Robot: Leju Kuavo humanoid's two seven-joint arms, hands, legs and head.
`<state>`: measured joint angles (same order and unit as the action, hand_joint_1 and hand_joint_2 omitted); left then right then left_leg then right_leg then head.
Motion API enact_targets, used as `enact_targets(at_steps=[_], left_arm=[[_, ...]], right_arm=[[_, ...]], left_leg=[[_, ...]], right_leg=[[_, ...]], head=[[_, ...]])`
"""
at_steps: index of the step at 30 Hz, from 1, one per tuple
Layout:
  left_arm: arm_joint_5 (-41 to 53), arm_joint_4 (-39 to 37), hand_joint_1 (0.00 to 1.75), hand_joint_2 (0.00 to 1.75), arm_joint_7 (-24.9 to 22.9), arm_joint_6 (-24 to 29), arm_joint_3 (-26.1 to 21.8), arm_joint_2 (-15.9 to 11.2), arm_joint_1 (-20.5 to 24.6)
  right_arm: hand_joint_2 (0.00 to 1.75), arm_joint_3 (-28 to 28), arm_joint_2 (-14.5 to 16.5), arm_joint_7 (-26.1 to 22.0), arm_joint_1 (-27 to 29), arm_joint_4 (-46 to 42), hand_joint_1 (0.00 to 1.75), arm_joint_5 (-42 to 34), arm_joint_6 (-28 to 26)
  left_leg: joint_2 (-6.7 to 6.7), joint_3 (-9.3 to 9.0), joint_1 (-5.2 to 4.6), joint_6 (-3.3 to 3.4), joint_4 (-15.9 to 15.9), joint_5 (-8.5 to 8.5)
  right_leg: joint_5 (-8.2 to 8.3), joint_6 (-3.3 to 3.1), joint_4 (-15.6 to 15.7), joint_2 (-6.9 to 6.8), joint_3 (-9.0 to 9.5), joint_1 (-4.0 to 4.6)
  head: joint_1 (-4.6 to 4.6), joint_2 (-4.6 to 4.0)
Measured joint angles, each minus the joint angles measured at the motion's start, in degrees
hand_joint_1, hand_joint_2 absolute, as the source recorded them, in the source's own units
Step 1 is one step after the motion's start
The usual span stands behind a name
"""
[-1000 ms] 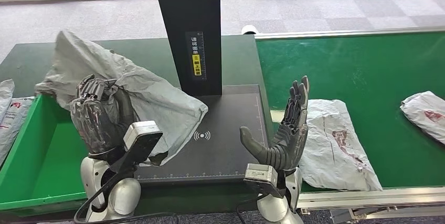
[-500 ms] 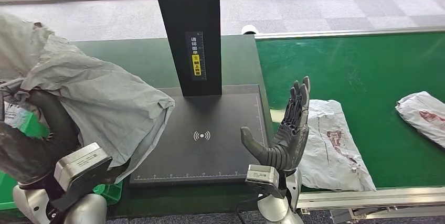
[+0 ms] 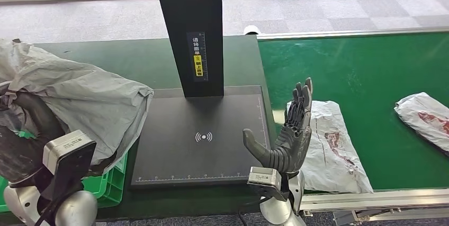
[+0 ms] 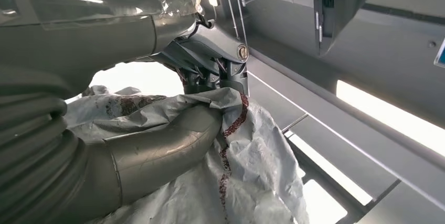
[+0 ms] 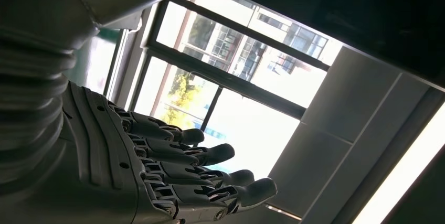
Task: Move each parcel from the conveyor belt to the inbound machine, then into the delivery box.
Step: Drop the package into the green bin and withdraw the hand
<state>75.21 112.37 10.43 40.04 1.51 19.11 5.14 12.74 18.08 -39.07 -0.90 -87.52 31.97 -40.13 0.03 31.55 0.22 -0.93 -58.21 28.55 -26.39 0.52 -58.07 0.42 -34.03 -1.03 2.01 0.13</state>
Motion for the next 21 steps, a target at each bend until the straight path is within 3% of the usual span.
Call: enact_targets(at_steps=[4,9,12,21], left_arm=[[-0.93,-3.64,1.75,1.75,0.02,0.0,-4.08,0.03,0.01],[-5.48,-8.73,1.75,1.75,5.06,0.0,-10.82,0.1,0.18],[-5.23,-12.15,1.75,1.75,5.61,0.0,-14.35,0.2,0.7],[-3.44,-17.08,1.75,1.75,3.2,0.02,-17.61,0.23,1.13]], right_arm=[[1.75,0.0,-0.01,-0.68,0.26,-0.02,0.0,-0.54,-0.01],[1.75,-0.02,-0.02,-0.95,0.61,-0.04,0.0,-0.7,-0.01],[1.75,-0.02,-0.02,-0.95,0.73,-0.04,0.0,-0.77,-0.01],[1.75,-0.02,-0.01,-0.95,0.69,-0.01,0.0,-1.0,0.0]], left_leg=[[0.01,0.0,0.0,0.0,0.0,0.0],[0.02,0.0,0.0,0.0,0.01,0.0],[0.02,0.0,0.0,0.0,0.0,0.0],[-0.01,0.04,0.0,0.0,0.0,0.0]], right_leg=[[0.0,0.0,0.0,0.0,-0.02,0.0],[0.0,0.0,0.0,0.02,-0.03,0.01],[0.0,0.0,0.0,0.02,-0.02,0.02],[0.0,0.0,0.0,0.0,-0.01,0.0]], head=[[-0.01,0.0],[-0.01,0.0],[-0.01,0.0],[0.0,0.0]])
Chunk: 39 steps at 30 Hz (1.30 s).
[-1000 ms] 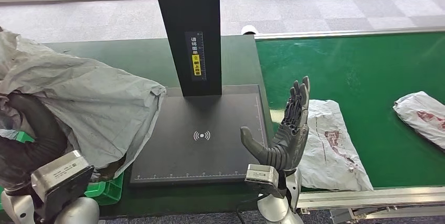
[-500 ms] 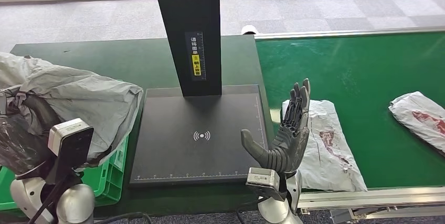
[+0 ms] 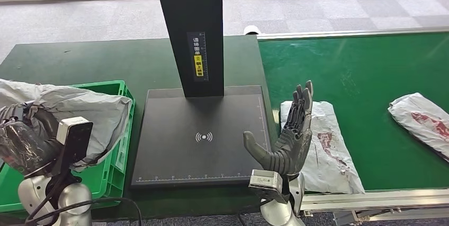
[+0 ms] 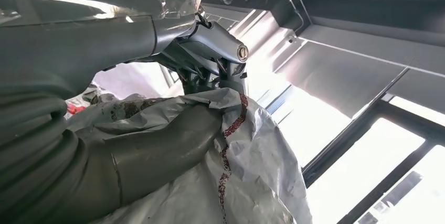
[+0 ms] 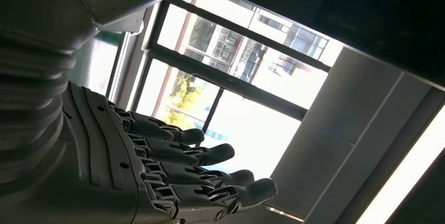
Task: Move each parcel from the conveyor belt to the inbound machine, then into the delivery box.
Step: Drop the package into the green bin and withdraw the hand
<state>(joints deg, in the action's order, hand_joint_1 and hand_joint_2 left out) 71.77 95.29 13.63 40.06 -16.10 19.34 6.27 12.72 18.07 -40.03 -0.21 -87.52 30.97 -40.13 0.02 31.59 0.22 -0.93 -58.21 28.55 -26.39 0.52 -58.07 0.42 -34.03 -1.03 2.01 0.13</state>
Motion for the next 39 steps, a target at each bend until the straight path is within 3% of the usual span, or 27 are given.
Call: enact_targets(at_steps=[5,6,9,10,21,39], left_arm=[[0.37,-1.44,1.75,1.75,-0.51,0.01,-0.84,0.0,0.05],[0.39,-1.63,1.65,1.75,-0.52,0.01,-0.86,0.0,0.07],[0.59,-2.17,0.34,1.75,-0.78,0.01,-0.91,0.0,0.12],[0.67,-2.32,0.0,1.75,-0.9,0.01,-0.99,0.0,0.13],[-4.11,-2.4,0.0,1.75,2.19,0.05,-3.96,0.02,0.14],[-5.37,-0.8,0.0,1.75,2.85,0.07,-5.65,0.02,0.12]], right_arm=[[1.75,0.0,0.0,0.0,0.0,0.01,0.0,-0.35,0.0],[1.75,0.0,0.0,0.0,0.0,0.02,0.0,-0.39,0.0],[1.75,0.0,-0.01,0.0,0.0,0.03,0.0,-0.5,0.01],[1.75,0.0,-0.01,0.0,0.0,0.03,0.0,-0.56,0.01],[1.75,0.02,0.01,0.01,-0.1,0.64,0.0,-1.43,0.04],[1.75,0.02,0.01,0.01,-0.2,1.47,0.0,0.03,0.04]], left_leg=[[-0.01,0.0,0.0,0.0,0.0,0.0],[-0.01,0.0,0.0,0.0,0.0,0.0],[-0.01,0.0,0.0,0.0,0.0,0.0],[-0.01,0.0,0.0,0.0,0.0,0.0],[-0.02,0.0,0.0,0.0,0.0,0.0],[-0.04,-0.01,0.0,0.0,0.0,0.0]], right_leg=[[0.0,0.0,0.0,-0.01,0.0,0.01],[0.0,0.0,0.0,-0.01,0.0,0.01],[0.0,0.0,0.0,-0.01,0.0,0.01],[0.0,0.0,0.0,-0.01,0.0,0.01],[0.0,0.0,0.0,-0.02,0.02,0.01],[0.0,0.0,0.0,-0.04,0.04,0.01]], head=[[0.0,0.0],[0.0,0.0],[0.0,0.0],[0.0,0.0],[-0.01,0.0],[0.0,0.0]])
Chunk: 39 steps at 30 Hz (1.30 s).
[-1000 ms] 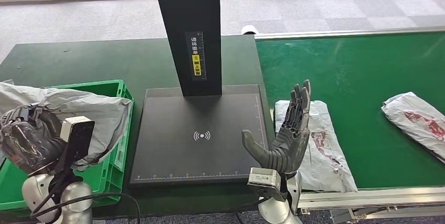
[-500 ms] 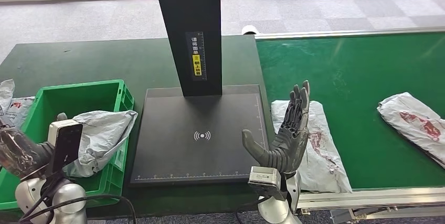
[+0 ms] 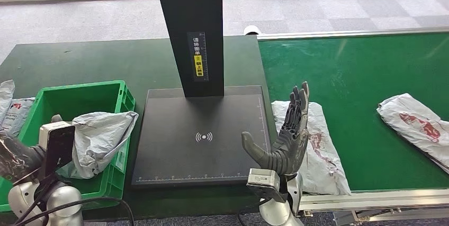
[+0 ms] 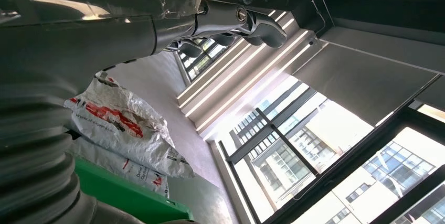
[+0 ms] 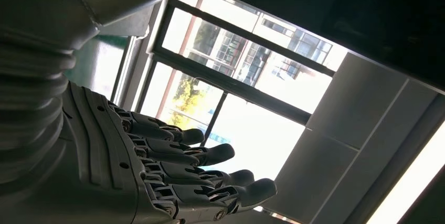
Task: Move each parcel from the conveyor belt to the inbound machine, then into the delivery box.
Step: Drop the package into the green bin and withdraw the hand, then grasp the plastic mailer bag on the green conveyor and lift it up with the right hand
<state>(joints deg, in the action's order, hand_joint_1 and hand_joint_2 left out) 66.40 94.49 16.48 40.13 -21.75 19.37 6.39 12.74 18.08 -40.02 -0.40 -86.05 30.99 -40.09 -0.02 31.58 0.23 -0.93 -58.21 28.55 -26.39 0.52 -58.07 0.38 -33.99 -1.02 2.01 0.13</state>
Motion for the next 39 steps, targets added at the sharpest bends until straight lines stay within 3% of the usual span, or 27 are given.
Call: enact_targets(at_steps=[12,15,17,19,22,25,28,39], left_arm=[[-0.33,0.25,0.0,1.75,0.23,0.0,-0.07,0.0,-0.01],[-14.6,1.38,0.0,1.75,10.08,0.0,-1.42,0.05,-0.14],[-30.16,1.63,0.0,1.75,18.61,0.0,-1.25,0.21,-0.94],[-42.69,2.65,0.0,1.75,22.59,-0.01,2.58,0.29,-2.78],[-51.9,6.26,0.0,1.75,23.7,-0.07,12.55,-0.06,-6.35],[-55.92,9.46,0.0,1.75,23.8,-0.13,19.95,-0.69,-9.2],[-56.42,11.34,0.0,1.75,23.8,-0.13,24.85,-1.27,-10.9],[-56.65,13.55,0.0,1.75,23.8,-0.13,30.58,-2.21,-12.7]], right_arm=[[1.75,-0.06,0.0,0.0,0.0,0.01,0.0,0.16,0.0],[1.75,-3.89,0.03,4.77,-0.14,0.59,0.0,9.0,-0.02],[1.75,-8.19,0.2,12.41,-0.92,1.42,0.0,21.46,-0.02],[1.75,-13.28,0.39,20.82,-2.21,3.0,0.0,34.87,-0.04],[1.75,-22.38,0.45,29.11,-4.56,7.76,0.0,49.09,-0.06],[1.75,-29.52,-0.04,37.14,-6.41,13.77,0.0,56.05,-0.06],[1.75,-31.58,-1.73,44.52,-7.04,20.07,0.0,57.5,-0.05],[1.75,-33.33,-3.98,45.53,-8.46,28.07,0.0,57.59,-0.1]], left_leg=[[0.0,0.0,0.0,0.0,0.0,0.0],[0.0,-0.01,0.0,0.0,0.0,0.0],[0.01,-0.04,-0.01,0.0,-0.01,0.0],[-0.05,-0.05,-0.01,0.01,-0.04,0.0],[-0.23,-0.01,-0.02,0.05,-0.06,0.02],[-0.23,-0.02,-0.02,0.1,-0.08,0.06],[-0.22,-0.01,-0.04,0.11,-0.08,0.08],[-0.18,-0.03,-0.01,0.05,-0.05,0.07]], right_leg=[[0.0,0.0,0.0,0.0,0.0,0.0],[0.0,0.0,0.0,-0.01,-0.01,0.0],[0.0,0.0,0.01,0.0,-0.02,0.0],[0.0,0.01,0.03,-0.05,0.03,0.0],[0.0,0.02,0.08,-0.19,0.14,-0.02],[0.0,0.03,0.12,-0.19,0.18,-0.03],[-0.02,0.06,0.15,-0.19,0.16,-0.02],[-0.04,0.05,0.14,-0.15,0.14,0.11]], head=[[0.0,0.0],[-0.01,0.0],[-0.01,0.0],[-0.02,0.0],[-0.02,0.0],[-0.02,0.0],[-0.01,0.0],[0.0,0.0]])
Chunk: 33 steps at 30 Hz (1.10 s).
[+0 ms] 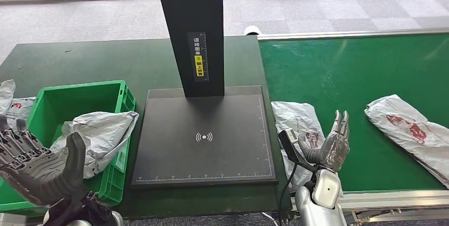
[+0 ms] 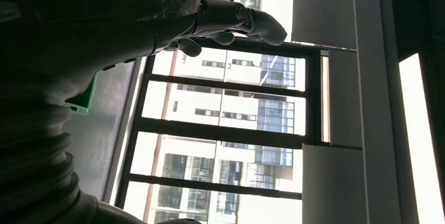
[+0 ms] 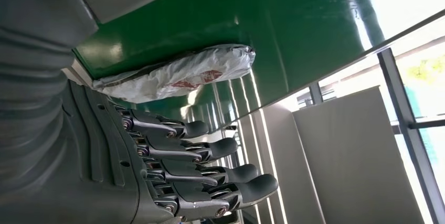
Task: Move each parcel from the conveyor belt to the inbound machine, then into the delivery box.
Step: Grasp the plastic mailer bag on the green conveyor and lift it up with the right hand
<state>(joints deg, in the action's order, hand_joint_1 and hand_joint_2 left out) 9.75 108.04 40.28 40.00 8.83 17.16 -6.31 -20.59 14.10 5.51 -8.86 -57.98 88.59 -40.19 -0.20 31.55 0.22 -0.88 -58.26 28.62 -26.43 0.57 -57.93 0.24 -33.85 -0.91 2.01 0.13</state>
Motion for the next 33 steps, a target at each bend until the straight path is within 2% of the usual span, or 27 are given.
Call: enact_targets(at_steps=[9,14,19,21,27,33], left_arm=[[0.01,0.26,0.0,1.75,0.0,0.0,0.17,-0.1,-0.32],[0.43,0.24,0.0,1.75,0.0,0.0,0.59,-0.26,-0.32],[-0.17,0.25,0.0,1.75,0.0,0.0,0.65,-0.27,-0.52],[-0.26,0.27,0.0,1.75,0.0,0.0,0.65,-0.3,-0.65],[-0.4,0.27,0.0,1.75,0.0,0.0,0.65,-0.45,-0.68],[-0.43,0.13,0.0,1.75,-0.01,0.0,0.65,-0.51,-0.58]], right_arm=[[1.75,-0.28,-0.41,0.52,-0.27,1.47,0.0,0.0,-0.01],[1.75,-0.19,-1.86,7.76,-0.6,5.02,0.0,0.0,0.04],[1.75,-0.2,-3.42,10.27,-1.05,9.43,0.0,0.01,2.44],[1.75,-0.2,-3.76,10.09,-1.7,11.5,0.0,-0.24,4.48],[1.75,-0.2,-4.18,4.53,-4.55,18.26,0.0,-2.75,10.89],[1.75,-0.2,-4.56,6.83,-6.72,22.67,0.0,-1.28,13.4]], left_leg=[[0.0,0.0,0.01,0.01,-0.01,0.0],[-0.03,0.0,0.0,0.03,-0.01,0.01],[0.0,0.0,0.0,0.03,-0.01,0.01],[0.0,0.0,0.0,0.03,-0.01,0.01],[0.05,-0.07,0.0,0.02,-0.01,0.01],[0.09,-0.23,0.0,0.02,-0.01,0.02]], right_leg=[[0.0,0.01,0.0,0.0,0.01,-0.1],[0.0,0.01,0.01,-0.03,0.02,-0.11],[0.0,0.02,0.0,0.0,0.01,-0.12],[0.0,0.01,0.0,0.0,0.02,-0.1],[0.0,0.01,0.0,0.02,0.04,-0.06],[-0.01,0.02,0.01,0.06,0.19,-0.05]], head=[[0.0,0.0],[0.0,0.0],[0.0,0.0],[0.0,0.0],[0.0,0.0],[0.0,0.0]])
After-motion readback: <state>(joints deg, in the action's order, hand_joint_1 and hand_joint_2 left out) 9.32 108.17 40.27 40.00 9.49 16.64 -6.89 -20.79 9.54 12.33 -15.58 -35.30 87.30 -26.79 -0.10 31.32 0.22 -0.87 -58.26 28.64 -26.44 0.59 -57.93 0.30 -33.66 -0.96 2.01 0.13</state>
